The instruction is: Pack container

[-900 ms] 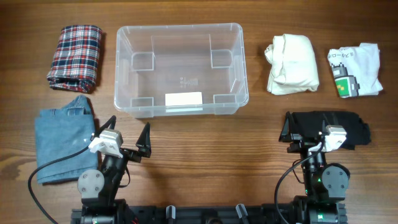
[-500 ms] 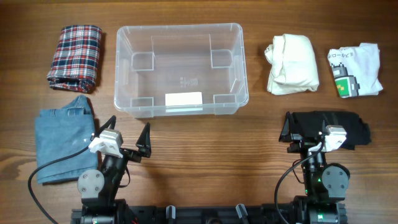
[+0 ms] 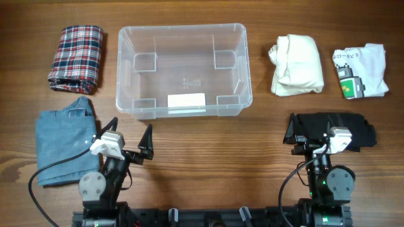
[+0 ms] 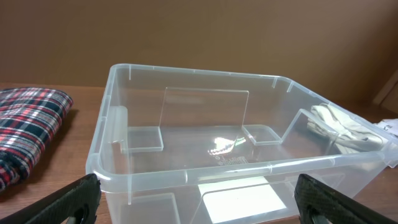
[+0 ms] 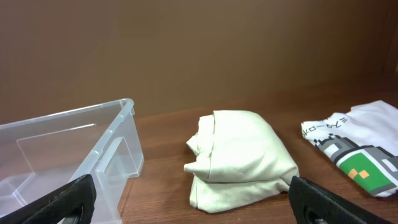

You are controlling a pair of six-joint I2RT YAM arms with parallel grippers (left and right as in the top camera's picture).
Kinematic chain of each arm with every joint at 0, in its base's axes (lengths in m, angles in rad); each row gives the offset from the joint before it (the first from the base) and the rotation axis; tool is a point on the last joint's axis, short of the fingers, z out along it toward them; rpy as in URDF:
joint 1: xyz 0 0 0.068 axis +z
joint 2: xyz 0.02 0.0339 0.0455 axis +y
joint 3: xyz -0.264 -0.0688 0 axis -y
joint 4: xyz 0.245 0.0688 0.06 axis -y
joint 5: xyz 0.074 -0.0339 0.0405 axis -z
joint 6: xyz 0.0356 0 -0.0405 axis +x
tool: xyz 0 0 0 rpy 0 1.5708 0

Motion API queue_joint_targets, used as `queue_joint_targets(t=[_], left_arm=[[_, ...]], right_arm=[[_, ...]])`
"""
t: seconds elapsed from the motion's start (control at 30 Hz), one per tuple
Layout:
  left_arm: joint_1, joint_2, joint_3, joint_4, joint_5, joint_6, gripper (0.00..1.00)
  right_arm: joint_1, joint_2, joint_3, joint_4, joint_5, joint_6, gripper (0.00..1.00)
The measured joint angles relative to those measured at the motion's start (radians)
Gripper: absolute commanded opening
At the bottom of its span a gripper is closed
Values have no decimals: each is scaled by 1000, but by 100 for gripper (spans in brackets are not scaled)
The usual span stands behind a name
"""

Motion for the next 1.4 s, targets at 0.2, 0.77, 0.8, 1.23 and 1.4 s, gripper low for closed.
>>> queue_joint_targets(t=[0.2, 0.77, 0.8, 1.23, 1.4], left_arm=[[0, 0, 0, 0, 0, 0, 100], [0, 0, 0, 0, 0, 0, 100], [0, 0, 0, 0, 0, 0, 100], [0, 0, 0, 0, 0, 0, 100], [0, 0, 0, 0, 0, 0, 100]], right_arm=[[0, 0, 0, 9, -3, 34, 100], [0, 2, 2, 266, -157, 134, 100], [0, 2, 6, 256, -164, 126, 100], [0, 98, 208, 44, -187, -45, 100], [0, 295, 339, -14, -186, -125, 100]])
